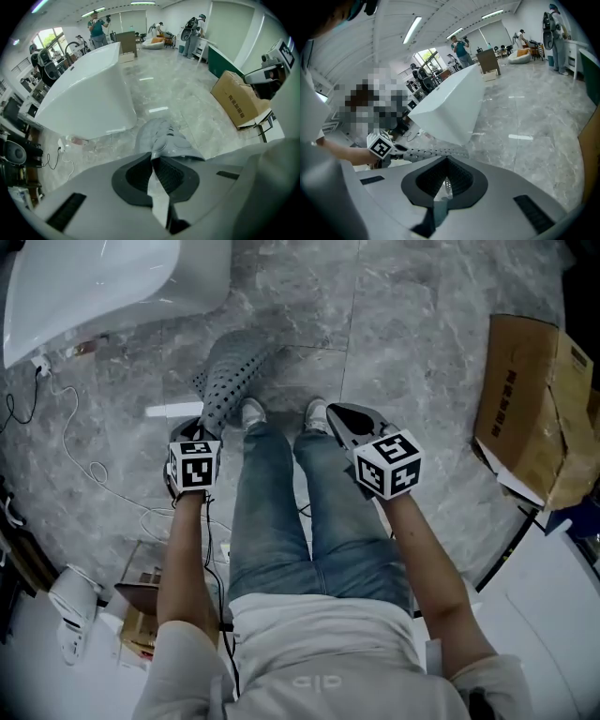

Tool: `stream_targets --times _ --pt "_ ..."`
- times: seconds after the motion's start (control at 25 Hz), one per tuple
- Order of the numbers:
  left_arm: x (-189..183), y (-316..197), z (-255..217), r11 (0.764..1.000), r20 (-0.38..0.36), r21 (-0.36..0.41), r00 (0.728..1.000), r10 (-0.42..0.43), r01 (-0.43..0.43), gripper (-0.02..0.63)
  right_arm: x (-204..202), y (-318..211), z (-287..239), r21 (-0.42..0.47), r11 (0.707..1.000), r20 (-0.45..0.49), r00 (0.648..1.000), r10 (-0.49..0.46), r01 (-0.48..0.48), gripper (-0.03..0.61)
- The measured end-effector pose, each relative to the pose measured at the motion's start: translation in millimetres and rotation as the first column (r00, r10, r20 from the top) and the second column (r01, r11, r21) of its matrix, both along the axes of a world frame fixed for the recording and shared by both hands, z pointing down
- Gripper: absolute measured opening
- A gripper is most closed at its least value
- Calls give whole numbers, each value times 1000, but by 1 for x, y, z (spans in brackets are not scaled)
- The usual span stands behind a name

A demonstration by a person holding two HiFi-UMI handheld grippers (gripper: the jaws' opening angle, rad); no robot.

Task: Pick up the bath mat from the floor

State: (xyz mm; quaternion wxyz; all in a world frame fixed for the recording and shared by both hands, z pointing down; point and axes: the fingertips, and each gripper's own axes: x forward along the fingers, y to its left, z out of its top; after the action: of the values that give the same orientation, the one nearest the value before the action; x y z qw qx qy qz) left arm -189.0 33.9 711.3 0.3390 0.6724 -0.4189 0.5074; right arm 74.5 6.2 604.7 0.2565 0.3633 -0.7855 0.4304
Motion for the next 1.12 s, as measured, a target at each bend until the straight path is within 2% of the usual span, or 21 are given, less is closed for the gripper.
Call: stream_targets --times 0.56,0.92,1.12 --pt "24 -25 -130 992 -146 43 983 -111 118 29 -10 -22 -110 95 996 2 1000 0 0 25" --pt "38 -46 -230 982 -260 114 959 -114 148 29 -33 -39 -188 174 985 16 1000 -5 3 25" --pt "41 -56 -283 976 -297 164 950 -92 146 29 -37 -48 -228 219 976 24 1000 0 -5 25"
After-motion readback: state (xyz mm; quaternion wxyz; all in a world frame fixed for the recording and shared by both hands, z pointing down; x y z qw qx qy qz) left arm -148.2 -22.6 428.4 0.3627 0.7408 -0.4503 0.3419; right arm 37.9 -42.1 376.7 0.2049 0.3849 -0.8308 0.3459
